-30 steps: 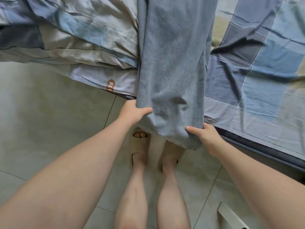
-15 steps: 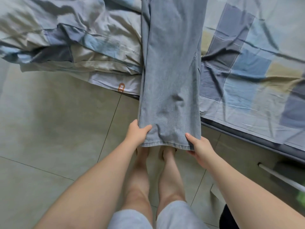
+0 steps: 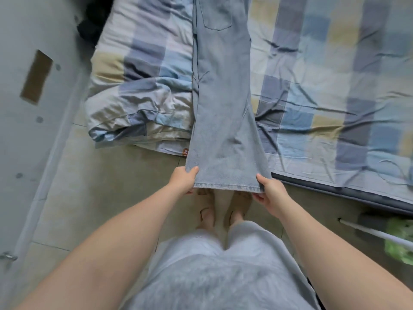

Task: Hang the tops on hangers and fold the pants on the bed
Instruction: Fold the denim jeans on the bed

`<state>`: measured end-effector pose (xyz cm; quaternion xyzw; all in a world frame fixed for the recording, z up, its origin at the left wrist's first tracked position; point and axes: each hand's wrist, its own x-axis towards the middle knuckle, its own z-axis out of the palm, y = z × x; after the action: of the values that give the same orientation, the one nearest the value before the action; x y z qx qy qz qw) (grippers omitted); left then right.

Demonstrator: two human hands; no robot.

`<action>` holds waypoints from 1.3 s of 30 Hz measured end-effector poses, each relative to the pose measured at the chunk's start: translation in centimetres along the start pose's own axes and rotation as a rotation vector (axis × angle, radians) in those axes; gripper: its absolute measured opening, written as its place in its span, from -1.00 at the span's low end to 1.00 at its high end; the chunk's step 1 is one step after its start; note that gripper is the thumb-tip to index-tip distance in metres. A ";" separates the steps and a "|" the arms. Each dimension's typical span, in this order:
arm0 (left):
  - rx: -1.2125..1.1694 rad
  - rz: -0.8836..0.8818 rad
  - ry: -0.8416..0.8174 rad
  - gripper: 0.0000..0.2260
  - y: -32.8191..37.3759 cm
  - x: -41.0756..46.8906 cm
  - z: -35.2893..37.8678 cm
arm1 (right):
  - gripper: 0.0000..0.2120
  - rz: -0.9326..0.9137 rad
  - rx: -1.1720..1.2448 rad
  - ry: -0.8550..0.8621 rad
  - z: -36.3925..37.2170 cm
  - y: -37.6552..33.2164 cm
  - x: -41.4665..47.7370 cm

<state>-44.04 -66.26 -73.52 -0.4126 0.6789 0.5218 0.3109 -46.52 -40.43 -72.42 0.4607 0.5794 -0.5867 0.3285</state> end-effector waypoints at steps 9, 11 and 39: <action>0.005 -0.029 0.046 -0.63 -0.7 -5.5 -5.8 | -0.82 -0.042 -0.039 -0.059 2.1 2.2 -7.9; -0.059 -0.069 0.064 -0.58 -2.1 -6.3 -6.5 | -0.79 -0.047 -0.071 -0.074 2.3 3.8 -9.1; -0.037 -0.184 -0.025 -0.70 -28.6 -18.9 -17.0 | -0.83 0.079 -0.126 -0.134 6.0 33.9 -22.8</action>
<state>-9.80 -81.47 -65.92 -0.4723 0.6245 0.5087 0.3580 -8.12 -53.51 -64.76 0.4213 0.5733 -0.5652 0.4177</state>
